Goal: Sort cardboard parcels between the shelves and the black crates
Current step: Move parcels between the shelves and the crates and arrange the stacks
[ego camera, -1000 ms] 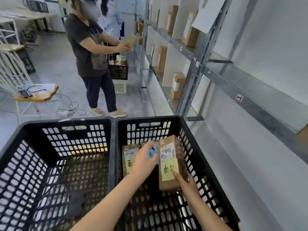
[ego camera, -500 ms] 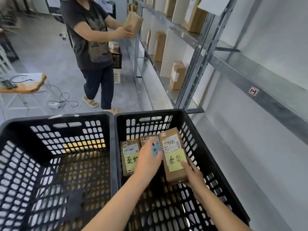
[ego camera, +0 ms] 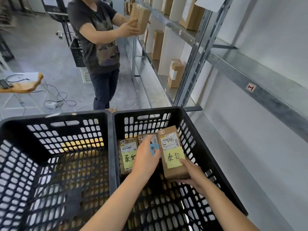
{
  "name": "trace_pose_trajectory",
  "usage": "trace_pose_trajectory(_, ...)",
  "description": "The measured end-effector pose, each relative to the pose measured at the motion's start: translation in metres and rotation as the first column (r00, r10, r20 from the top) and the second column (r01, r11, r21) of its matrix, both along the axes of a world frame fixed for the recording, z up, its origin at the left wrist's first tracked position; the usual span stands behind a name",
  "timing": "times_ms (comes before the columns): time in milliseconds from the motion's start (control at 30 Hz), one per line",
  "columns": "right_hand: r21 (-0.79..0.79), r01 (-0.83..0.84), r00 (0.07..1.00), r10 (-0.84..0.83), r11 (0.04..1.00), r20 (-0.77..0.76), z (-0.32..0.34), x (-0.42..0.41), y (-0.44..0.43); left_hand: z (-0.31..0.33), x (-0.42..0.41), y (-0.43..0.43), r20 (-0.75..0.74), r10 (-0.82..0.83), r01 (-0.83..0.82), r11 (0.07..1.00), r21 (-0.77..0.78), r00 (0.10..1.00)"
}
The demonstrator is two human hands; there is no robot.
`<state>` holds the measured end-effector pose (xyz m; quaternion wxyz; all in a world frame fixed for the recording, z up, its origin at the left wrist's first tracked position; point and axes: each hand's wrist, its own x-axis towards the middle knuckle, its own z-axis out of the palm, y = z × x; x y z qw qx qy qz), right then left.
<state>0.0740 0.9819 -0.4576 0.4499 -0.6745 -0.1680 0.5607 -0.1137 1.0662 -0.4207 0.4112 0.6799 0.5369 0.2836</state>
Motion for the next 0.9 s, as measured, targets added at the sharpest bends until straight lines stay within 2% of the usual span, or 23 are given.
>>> trace_pose_trajectory(67,0.008,-0.009,0.999,0.009,1.0,-0.049,-0.001,0.008,-0.004,-0.002,0.0,-0.003,-0.026,-0.022,0.022,1.0,0.013,0.999)
trace_pose_trajectory(133,0.03,-0.005,1.0,0.006,1.0,-0.008,-0.002,0.006,-0.006,-0.003,0.001,-0.004,-0.034,-0.036,0.037,0.999,0.011,0.999)
trace_pose_trajectory(200,0.055,-0.047,0.985,0.038,0.997,0.166,-0.006,-0.001,-0.006,-0.003,0.0,-0.004,-0.031,-0.05,0.05,0.999,0.002,0.998)
trace_pose_trajectory(267,0.069,-0.146,0.923,0.111,0.987,0.369,-0.01,-0.007,-0.003,-0.004,-0.001,-0.003,-0.018,-0.062,0.062,0.998,-0.006,0.998)
trace_pose_trajectory(300,0.086,-0.168,0.91,0.121,0.982,0.398,-0.011,-0.01,0.0,-0.004,-0.001,-0.002,-0.016,-0.061,0.061,0.998,-0.006,0.998)
trace_pose_trajectory(433,0.151,0.008,0.98,-0.038,0.989,0.197,-0.011,-0.02,0.01,-0.005,-0.001,-0.002,-0.044,-0.04,0.04,0.999,-0.01,0.998)
trace_pose_trajectory(533,0.101,0.141,0.988,-0.146,0.985,0.041,-0.016,-0.016,0.01,-0.004,-0.003,-0.002,-0.044,-0.044,0.044,0.999,-0.021,0.998)
trace_pose_trajectory(633,0.052,0.166,0.985,-0.163,0.985,-0.059,-0.024,-0.009,0.007,-0.003,-0.003,-0.001,-0.034,-0.042,0.041,0.999,-0.034,0.999)
trace_pose_trajectory(800,-0.004,0.177,0.98,-0.177,0.984,-0.092,-0.026,0.002,0.008,-0.001,-0.003,0.0,-0.014,-0.024,0.024,0.999,-0.043,1.0)
trace_pose_trajectory(900,-0.06,0.235,0.971,-0.238,0.97,-0.037,-0.025,0.004,0.005,0.0,-0.004,-0.001,0.0,-0.02,0.02,0.998,-0.057,1.0)
